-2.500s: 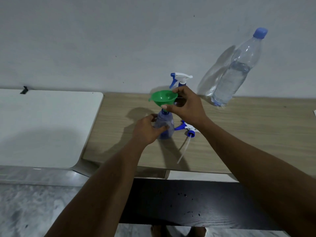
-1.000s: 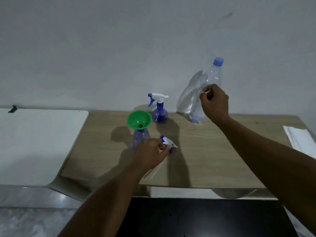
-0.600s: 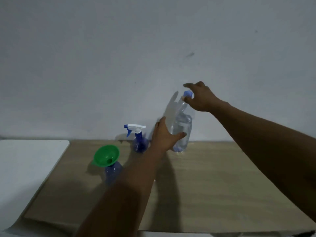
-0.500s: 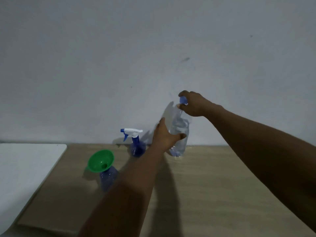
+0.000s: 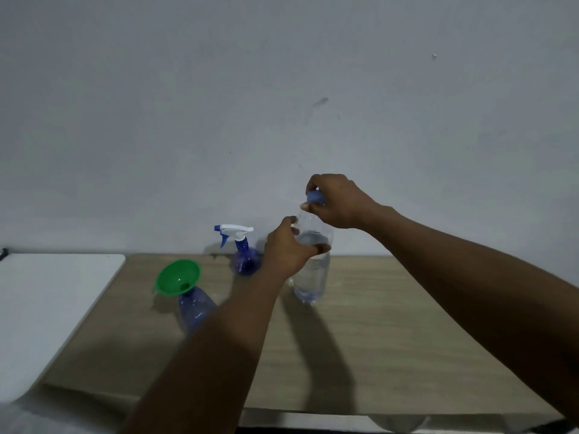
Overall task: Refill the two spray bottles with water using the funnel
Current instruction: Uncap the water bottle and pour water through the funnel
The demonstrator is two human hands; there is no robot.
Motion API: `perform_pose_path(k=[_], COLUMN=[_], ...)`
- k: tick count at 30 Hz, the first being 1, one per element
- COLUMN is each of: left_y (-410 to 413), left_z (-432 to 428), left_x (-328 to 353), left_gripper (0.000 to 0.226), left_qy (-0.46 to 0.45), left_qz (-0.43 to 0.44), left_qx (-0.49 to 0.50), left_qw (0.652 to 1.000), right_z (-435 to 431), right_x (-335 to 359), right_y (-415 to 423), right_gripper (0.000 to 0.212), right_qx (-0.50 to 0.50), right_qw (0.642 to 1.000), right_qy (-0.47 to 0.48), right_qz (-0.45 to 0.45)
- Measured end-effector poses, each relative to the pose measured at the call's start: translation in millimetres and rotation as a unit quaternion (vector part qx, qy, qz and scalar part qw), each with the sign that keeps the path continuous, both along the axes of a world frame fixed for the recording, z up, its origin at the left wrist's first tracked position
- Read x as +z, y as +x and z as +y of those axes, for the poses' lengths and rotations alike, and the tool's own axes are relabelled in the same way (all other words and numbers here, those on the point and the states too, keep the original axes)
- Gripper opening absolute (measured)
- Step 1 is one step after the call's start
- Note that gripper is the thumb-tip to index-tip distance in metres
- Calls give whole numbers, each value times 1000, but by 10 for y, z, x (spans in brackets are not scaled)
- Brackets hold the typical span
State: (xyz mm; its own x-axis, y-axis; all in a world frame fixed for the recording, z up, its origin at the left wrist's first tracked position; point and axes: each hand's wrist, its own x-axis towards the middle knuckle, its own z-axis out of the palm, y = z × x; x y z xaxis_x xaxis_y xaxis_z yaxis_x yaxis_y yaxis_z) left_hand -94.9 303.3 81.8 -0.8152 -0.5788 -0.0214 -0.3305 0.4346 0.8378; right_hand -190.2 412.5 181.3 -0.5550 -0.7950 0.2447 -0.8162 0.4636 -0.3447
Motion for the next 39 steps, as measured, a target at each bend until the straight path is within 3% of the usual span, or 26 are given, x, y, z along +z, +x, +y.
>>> perform_pose_path(k=[9,13,20,24,29,34,39], left_y=[782,1051,1323,1370,1361,1332,1330], left_z=[-151,-227,-350,-401,-420,-432,-441], left_x=[61,64,74,54,30,5,2], left_gripper=[106,95,97,97,100,105,101], left_qy=[-15,-23,-19,-5,-12,-17,-21], left_qz=[-9,0,-9,-9,-18,-19,-19], left_qx=[-40,-49,-98,-114,-129,-131,-137], left_qw=[999,999,995,993,991,991,990], right_z=[-43,-80,-126,-205,-124,-131,-138], right_x=[11,29,245,263,344,333,366], right_y=[647,933,1318,1467,1485,1499,1490], right_gripper=[34,37,56,43,25,56,25], right_qx=[20,18,-70,-82,-28,-97,-60], right_qw=[1000,999,987,987,990,979,983], right_qy=[8,24,105,125,136,177,173], right_qz=[1,12,98,51,-29,32,-2])
